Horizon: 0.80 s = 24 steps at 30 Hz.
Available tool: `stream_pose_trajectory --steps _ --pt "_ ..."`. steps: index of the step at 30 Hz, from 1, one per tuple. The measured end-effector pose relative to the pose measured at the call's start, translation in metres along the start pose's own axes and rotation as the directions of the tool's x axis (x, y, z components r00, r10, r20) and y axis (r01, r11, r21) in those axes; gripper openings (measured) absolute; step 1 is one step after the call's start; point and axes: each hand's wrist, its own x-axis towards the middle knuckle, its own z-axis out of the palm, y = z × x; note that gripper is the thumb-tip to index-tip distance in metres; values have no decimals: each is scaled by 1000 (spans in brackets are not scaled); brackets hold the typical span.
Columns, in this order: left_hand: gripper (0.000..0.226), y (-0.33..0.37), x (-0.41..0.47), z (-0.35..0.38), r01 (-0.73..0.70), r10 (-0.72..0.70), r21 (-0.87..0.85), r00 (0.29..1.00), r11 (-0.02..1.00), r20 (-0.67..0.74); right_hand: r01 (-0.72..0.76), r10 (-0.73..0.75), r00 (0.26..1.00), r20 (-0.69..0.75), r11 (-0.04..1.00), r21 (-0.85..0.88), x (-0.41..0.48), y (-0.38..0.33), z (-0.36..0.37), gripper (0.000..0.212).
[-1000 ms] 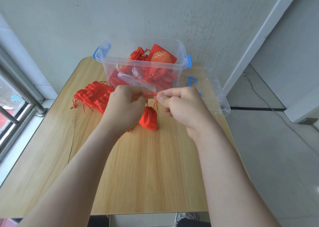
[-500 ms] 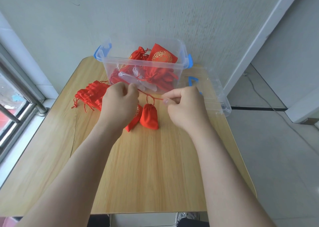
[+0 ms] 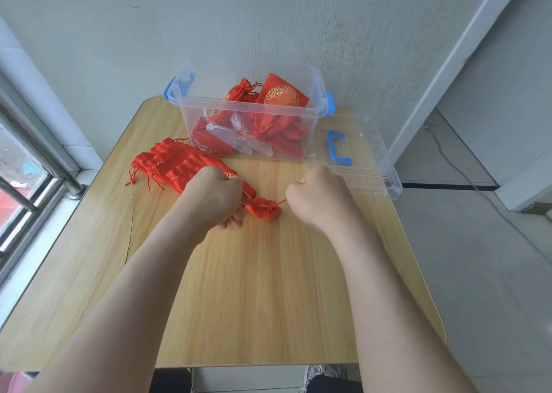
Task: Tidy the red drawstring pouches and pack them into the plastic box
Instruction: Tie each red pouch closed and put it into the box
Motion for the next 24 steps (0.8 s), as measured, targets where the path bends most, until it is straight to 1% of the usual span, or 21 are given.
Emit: stream_pose_trajectory --steps 1,4,6,7,9,11,12,14,16,18,19,22,24 --pt "37 0 0 0 15 -15 -7 999 1000 43 0 0 1000 15 1000 12 0 0 0 18" --pt "28 2 -1 -2 45 -43 -6 984 999 171 -10 3 993 121 998 58 1 0 1 28" --pt "29 2 -2 -1 47 -44 -6 974 999 221 -5 -5 982 188 999 52 0 0 1 34" --pt "32 2 -2 -1 46 -43 -9 973 999 226 8 -15 979 204 999 35 0 0 1 37" --pt "34 1 -1 -1 39 -41 13 977 999 210 43 -41 981 189 999 -5 0 -1 1 38" --pt "27 -1 2 -2 40 -50 58 980 998 193 57 -46 987 156 996 -68 -1 -1 2 44" --pt "23 -3 3 -2 43 -58 86 980 995 188 59 -43 986 163 994 -95 -1 -1 1 49" --pt "18 -5 5 -2 51 -81 156 977 986 195 63 -34 971 237 992 -113 -2 -1 0 53" --pt "16 -6 5 -1 43 -94 217 969 975 231 80 -36 946 322 989 -124 -3 -1 -2 45" --pt "14 -5 3 -1 28 -90 246 965 969 246 97 -44 931 363 987 -130 -4 -2 -3 33" --pt "15 -5 2 -1 18 -83 254 966 967 245 99 -45 927 372 987 -127 -3 -2 -3 31" --pt "40 -3 0 -2 -13 -44 259 975 966 216 77 -32 926 377 991 -105 -3 -1 -4 34" --pt "47 -3 -1 -2 -44 -3 272 985 961 170 67 -28 931 365 993 -97 -2 -1 -5 32"
